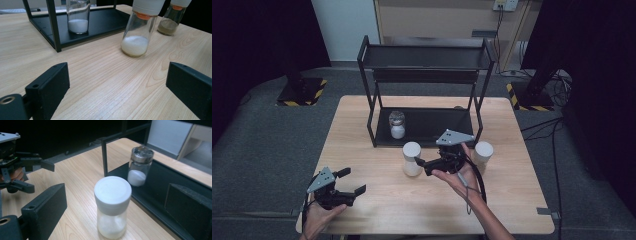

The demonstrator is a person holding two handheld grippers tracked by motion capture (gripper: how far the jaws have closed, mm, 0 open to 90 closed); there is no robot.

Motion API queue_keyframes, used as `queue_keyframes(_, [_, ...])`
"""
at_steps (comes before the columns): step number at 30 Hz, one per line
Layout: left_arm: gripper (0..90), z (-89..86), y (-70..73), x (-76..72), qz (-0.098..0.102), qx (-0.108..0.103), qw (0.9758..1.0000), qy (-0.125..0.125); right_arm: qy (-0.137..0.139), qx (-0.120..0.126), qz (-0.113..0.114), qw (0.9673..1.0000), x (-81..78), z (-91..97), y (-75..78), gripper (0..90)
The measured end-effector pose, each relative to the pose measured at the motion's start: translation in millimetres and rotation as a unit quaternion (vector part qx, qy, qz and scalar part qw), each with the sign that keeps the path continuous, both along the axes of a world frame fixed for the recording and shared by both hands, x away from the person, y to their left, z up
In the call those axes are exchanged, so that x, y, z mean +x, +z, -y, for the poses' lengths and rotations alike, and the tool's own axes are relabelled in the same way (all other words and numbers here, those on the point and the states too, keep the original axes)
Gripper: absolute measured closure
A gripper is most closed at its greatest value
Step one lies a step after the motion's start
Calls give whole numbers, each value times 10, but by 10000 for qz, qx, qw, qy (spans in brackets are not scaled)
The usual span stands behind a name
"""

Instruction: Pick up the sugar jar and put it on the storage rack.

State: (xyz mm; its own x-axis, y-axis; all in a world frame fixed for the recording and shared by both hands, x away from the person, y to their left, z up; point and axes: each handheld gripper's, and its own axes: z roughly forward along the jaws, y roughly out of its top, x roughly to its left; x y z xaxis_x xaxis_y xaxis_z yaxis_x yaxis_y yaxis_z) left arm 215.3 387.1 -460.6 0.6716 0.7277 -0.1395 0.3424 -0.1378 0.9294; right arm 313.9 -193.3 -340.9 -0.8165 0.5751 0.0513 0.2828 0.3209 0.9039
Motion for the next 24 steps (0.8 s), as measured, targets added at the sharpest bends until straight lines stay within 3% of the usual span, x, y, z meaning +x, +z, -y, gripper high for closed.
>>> queue_keyframes(12, [40,6,2,4,-3,24,10000,-29,101,-128,-136,9998,266,-341,-239,66])
queue_keyframes(24, [41,8,-1,8,-6,20,10000,-40,66,-111,-201,9997,358,-445,-454,154])
